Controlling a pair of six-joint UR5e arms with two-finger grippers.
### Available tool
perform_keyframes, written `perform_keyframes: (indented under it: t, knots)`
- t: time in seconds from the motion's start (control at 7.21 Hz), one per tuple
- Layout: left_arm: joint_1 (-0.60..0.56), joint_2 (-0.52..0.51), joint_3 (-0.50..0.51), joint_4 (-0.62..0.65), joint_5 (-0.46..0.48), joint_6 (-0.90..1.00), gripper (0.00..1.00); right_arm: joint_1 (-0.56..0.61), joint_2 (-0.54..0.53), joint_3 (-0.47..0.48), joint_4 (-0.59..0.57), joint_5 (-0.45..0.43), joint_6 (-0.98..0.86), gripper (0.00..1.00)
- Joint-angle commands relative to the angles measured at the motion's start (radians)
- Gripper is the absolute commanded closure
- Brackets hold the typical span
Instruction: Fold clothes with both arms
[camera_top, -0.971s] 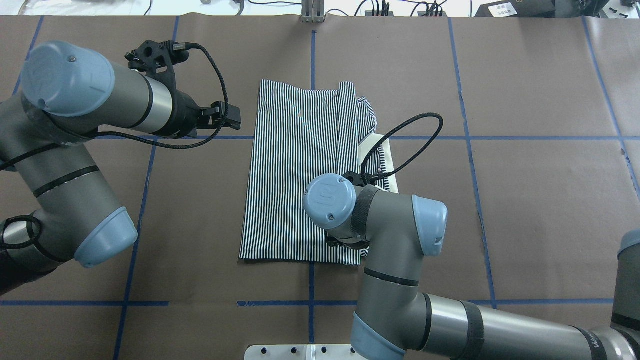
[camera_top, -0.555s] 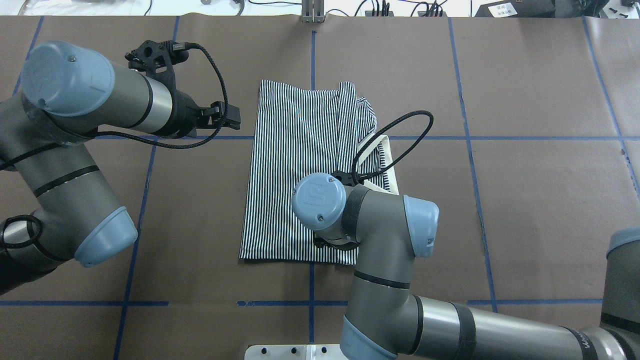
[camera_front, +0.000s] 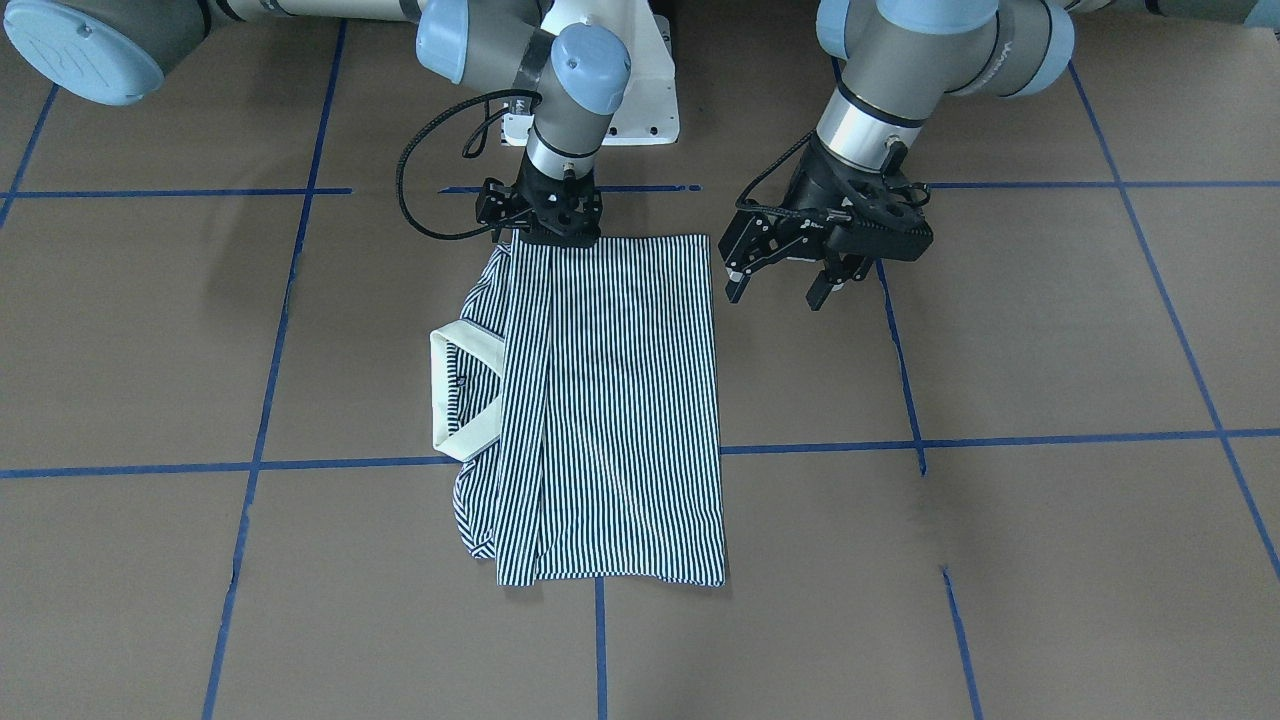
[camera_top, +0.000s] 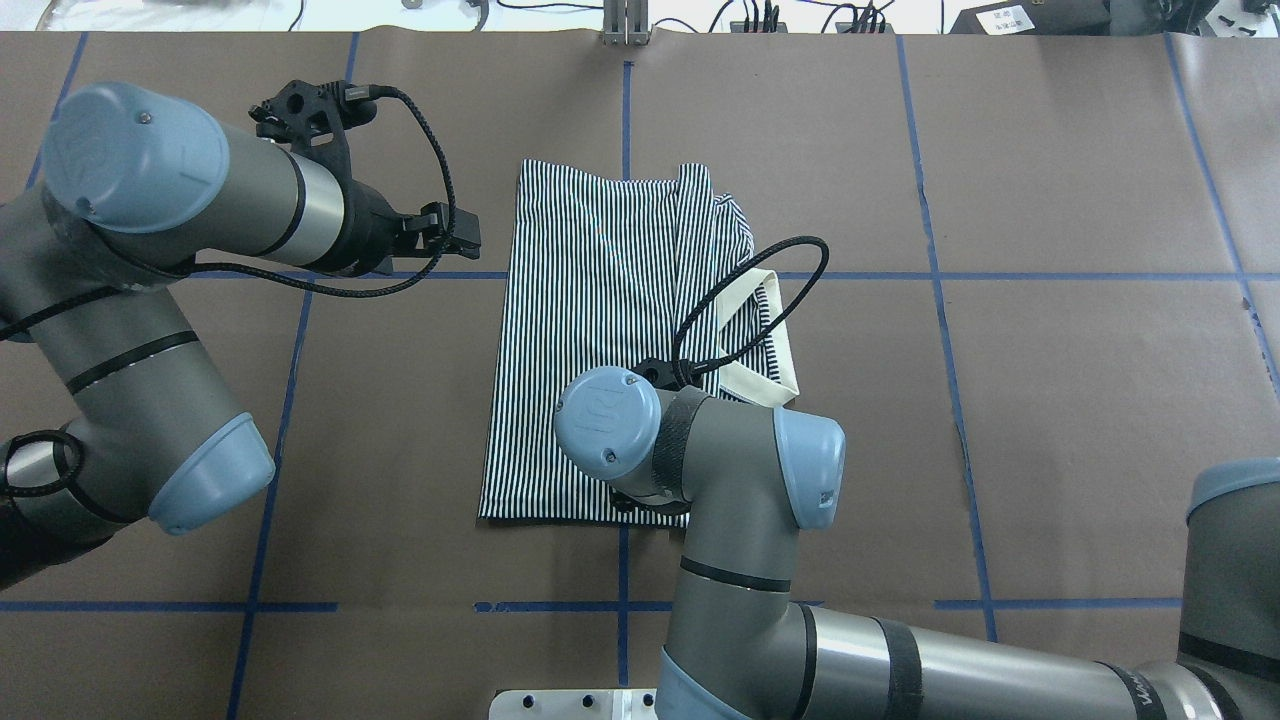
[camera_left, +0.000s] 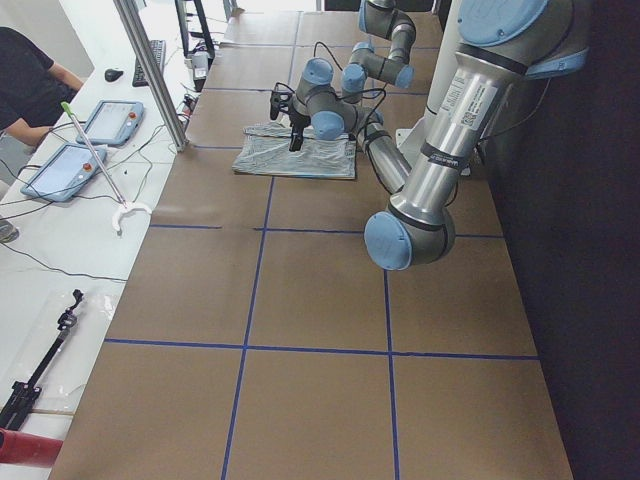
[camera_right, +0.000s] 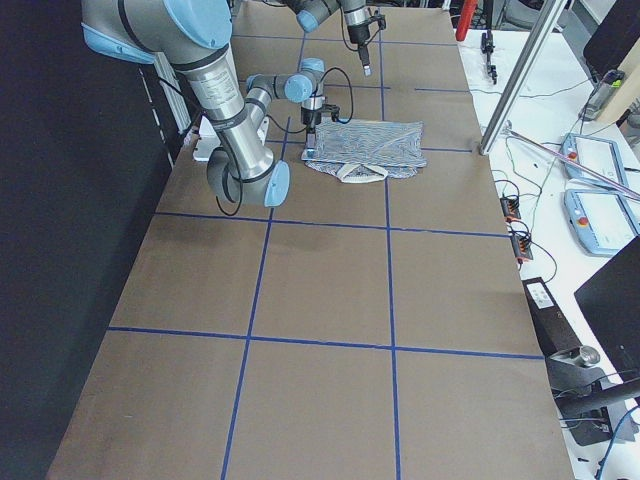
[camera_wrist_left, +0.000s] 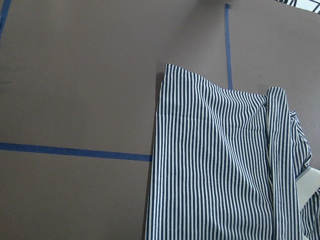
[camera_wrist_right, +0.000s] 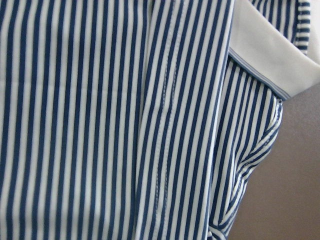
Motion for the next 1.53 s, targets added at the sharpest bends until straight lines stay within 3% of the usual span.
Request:
perform_keyframes:
  t: [0.0,0.69,0.97,1.11,1.39]
  knots:
    - [0.000,0.000,-0.001,0.000,0.000,-0.003,0.00,0.000,-0.006,-0.005,-0.006,0.002,-0.028,0.00]
    - [0.001,-0.002,0.000,-0.002,-0.002,-0.005,0.00,0.022,-0.031,-0.001,-0.017,0.002,-0.051,0.00]
    - [0.001,-0.002,0.002,-0.002,-0.002,-0.005,0.00,0.058,-0.064,0.060,-0.067,0.009,-0.106,0.00]
    - [0.001,-0.002,0.017,-0.018,0.000,-0.005,0.00,0.061,-0.115,0.111,-0.067,0.005,-0.117,0.00]
    - [0.001,-0.002,0.081,-0.130,-0.002,-0.045,0.00,0.056,-0.146,0.118,-0.063,-0.002,-0.114,0.00]
